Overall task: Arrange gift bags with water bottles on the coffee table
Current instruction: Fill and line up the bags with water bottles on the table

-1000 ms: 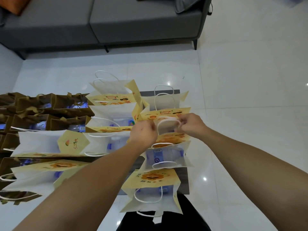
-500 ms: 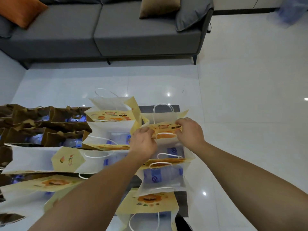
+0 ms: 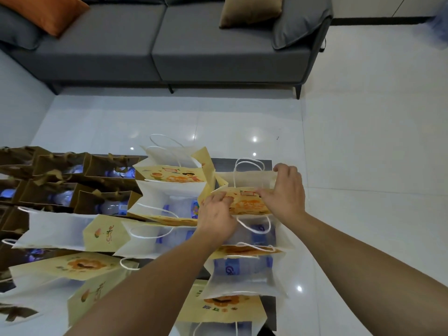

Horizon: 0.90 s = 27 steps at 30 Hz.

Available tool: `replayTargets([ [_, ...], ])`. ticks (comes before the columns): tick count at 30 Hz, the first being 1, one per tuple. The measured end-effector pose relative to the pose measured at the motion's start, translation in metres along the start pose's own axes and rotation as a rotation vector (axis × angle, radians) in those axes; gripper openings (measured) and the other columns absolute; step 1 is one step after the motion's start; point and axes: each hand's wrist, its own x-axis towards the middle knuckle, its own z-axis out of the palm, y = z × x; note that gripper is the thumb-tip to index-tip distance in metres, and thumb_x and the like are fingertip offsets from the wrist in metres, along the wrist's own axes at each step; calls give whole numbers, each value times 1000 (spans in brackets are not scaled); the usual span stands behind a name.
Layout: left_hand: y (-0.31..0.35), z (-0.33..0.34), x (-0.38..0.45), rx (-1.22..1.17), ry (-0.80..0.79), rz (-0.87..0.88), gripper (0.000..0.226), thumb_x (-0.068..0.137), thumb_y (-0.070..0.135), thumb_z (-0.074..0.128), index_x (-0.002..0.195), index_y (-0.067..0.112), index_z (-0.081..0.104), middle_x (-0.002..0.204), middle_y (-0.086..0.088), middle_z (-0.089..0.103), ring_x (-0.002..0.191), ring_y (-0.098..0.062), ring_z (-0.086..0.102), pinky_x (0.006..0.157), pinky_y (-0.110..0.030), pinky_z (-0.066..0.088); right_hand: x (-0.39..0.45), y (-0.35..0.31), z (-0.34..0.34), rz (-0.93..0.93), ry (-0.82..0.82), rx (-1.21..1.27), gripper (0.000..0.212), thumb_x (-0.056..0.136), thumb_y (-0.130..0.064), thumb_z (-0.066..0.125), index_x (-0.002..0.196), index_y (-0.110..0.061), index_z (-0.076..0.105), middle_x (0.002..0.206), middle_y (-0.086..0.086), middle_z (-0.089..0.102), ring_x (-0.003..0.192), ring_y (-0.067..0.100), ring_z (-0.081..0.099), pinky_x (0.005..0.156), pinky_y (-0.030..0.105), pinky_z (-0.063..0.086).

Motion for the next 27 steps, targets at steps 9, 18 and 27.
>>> replayTargets([
  [9,-5,-26,-13,-51,37,-24,38,93,13,58,131,21,63,131,-2,61,119,-22,53,102,-37,49,10,-49,-29,36,-80,455,41,85,-14,66,48,-18,50,48,-1,40,51,13,38,53,27,32],
  [18,-45,-76,-32,114,286,-27,54,83,26,64,135,23,55,144,-4,47,132,-26,37,107,-42,36,-3,-80,-48,-57,-56,341,45,78,-10,65,47,-15,33,52,0,25,52,17,26,53,31,25],
  [27,-122,-112,-17,493,34,-48,56,92,28,58,146,25,44,157,-8,36,151,-31,18,123,-56,6,-16,-93,-44,1,-19,71,28,79,-16,65,56,-5,55,55,10,45,57,26,45,53,29,34],
])
